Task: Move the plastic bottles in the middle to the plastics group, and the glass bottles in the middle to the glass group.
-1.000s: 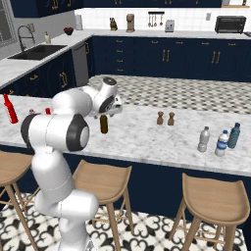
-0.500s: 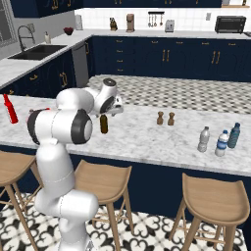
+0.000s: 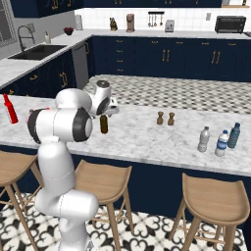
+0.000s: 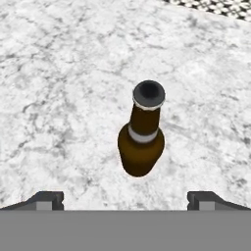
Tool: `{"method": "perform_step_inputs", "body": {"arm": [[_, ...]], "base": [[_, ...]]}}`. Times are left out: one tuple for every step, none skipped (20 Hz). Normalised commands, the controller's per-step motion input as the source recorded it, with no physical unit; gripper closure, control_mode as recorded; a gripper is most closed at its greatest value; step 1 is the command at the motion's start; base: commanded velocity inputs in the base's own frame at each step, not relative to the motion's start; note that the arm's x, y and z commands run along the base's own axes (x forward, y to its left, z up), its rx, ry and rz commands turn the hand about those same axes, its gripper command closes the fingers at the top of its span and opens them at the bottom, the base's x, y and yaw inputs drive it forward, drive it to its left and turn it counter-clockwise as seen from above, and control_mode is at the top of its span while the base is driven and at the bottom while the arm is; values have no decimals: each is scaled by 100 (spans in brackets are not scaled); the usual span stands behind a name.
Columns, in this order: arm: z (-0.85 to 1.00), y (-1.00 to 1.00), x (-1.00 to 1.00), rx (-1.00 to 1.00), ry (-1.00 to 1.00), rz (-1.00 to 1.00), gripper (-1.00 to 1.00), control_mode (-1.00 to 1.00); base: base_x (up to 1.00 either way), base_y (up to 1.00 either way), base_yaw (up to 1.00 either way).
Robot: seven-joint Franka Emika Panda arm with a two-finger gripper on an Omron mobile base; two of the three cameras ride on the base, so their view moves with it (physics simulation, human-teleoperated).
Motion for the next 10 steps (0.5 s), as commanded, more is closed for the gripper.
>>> {"method": "perform_step_inputs", "body": {"arm": [[-5,14,21,0,0,0,-100,-100],[-11,9,13,0,0,0,-100,-100],[-19,4,7,0,0,0,-100,-100],[-26,0,11,0,0,0,-100,-100],[-26,0,20,0,0,0,-100,-100],[-23,0,25,0,0,0,-100,-100],[-20,0,24,0,0,0,-100,-100],[-17,0,18,0,0,0,-100,-100],[-11,0,12,0,0,0,-100,-100],[-7,0,9,0,0,0,-100,-100]], "base": [[0,0,0],[0,0,0],[0,0,0],[0,0,0],[0,0,0],[0,0,0],[0,0,0],[0,0,0],[0,0,0],[0,0,0]]}}
